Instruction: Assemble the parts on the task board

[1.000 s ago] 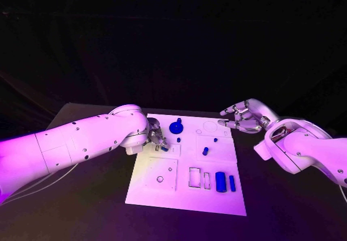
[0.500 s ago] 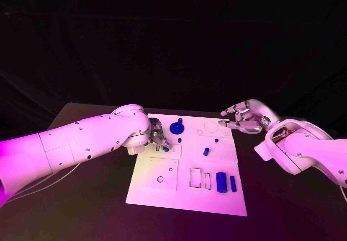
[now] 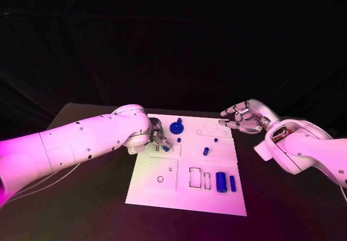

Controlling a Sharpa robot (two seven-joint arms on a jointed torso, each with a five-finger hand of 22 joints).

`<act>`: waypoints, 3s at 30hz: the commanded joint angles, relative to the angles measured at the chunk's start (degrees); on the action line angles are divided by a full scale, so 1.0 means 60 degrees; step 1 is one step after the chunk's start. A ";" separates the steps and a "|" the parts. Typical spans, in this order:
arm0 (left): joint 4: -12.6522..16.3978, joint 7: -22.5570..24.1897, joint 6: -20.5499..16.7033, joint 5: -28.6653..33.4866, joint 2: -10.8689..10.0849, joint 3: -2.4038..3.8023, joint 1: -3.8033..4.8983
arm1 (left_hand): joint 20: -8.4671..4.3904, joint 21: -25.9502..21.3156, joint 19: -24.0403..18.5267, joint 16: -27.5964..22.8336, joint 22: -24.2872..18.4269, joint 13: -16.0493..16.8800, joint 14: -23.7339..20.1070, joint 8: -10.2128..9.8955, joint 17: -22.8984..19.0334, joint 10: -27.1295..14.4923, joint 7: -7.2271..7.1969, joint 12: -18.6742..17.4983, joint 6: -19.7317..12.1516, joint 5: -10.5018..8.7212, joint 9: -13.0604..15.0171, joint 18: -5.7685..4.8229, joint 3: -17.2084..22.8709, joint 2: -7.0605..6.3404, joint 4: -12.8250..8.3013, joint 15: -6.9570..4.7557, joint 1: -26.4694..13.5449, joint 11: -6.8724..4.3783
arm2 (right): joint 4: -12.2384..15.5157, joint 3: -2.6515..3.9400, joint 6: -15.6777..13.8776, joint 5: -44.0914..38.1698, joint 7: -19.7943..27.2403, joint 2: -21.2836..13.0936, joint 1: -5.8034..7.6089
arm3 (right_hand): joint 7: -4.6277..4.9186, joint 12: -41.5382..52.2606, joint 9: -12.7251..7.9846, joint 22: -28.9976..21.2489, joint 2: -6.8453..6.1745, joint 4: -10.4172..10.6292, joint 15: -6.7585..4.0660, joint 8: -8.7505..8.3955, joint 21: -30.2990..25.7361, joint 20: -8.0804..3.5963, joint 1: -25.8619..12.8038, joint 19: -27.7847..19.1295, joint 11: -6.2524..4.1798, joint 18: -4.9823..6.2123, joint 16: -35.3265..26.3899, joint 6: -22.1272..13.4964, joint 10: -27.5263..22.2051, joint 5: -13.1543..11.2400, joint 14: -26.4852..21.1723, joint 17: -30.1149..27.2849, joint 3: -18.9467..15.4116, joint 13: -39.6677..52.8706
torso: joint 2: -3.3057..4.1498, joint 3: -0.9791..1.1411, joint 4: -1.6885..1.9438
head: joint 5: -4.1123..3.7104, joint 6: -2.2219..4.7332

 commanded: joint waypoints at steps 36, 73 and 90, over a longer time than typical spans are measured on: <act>0.0011 -0.0214 0.0337 -0.0225 0.0042 -0.0015 -0.0019 | -0.0018 0.0084 0.0070 -0.0050 0.0079 0.0271 0.0714 0.0159 0.1572 0.0277 -0.0236 0.0294 0.0359 0.0023 0.0097 -0.0121 -0.0186 0.0089 -0.0002 -0.0102 -0.0295 -0.0040 | -0.0019 -0.0001 0.0146 -0.0101 -0.0022 0.0027 -0.0008 | -0.0023 -0.0027 0.0014 0.1216 0.0019 0.0039 -0.0062 0.0039 -0.0053 -0.0018 -0.0042 -0.0058 -0.0018 0.0055 -0.0058 0.0047 -0.0023 0.0029 0.0496 0.0457 -0.0021 -0.0013 | 0.0004 -0.0006 0.0005 | 0.0002 -0.0034; -0.0135 -0.0336 0.0565 -0.0226 0.0140 -0.0011 -0.0010 | -0.0016 0.0103 0.0085 -0.0054 0.0137 0.0383 0.0719 0.0180 0.1584 0.0364 -0.0239 0.0382 0.0459 0.0020 0.0166 -0.0129 -0.1007 0.0226 0.0354 -0.0104 -0.1006 -0.0041 | 0.0026 -0.0001 0.0171 -0.0111 -0.0045 -0.0008 -0.0008 | -0.0026 -0.0030 0.0014 0.1205 0.0018 0.0062 -0.0064 0.0047 -0.0073 -0.0020 -0.0064 -0.0066 -0.0020 0.0059 -0.0066 0.0047 -0.0026 0.0031 0.0494 0.0449 -0.0043 -0.0020 | 0.0005 -0.0009 0.0012 | -0.0050 -0.0049; -0.0074 -0.0326 0.0263 -0.0279 0.0056 0.0004 -0.0011 | -0.0025 0.0113 0.0099 -0.0057 0.0178 0.0463 0.0721 0.0170 0.1594 0.0399 -0.0258 0.0433 0.0515 0.0019 0.0199 -0.0134 -0.2343 0.0110 0.0710 -0.0113 -0.1696 -0.0053 | 0.0009 -0.0001 0.0178 -0.0140 -0.0039 -0.0005 -0.0007 | -0.0033 -0.0044 0.0012 0.1170 -0.0024 0.0038 -0.0072 0.0061 -0.0133 -0.0026 -0.0014 -0.0095 -0.0027 0.0072 -0.0131 0.0036 -0.0041 -0.0082 0.0473 0.0363 -0.0089 -0.0042 | 0.0001 -0.0013 0.0008 | -0.0055 -0.0018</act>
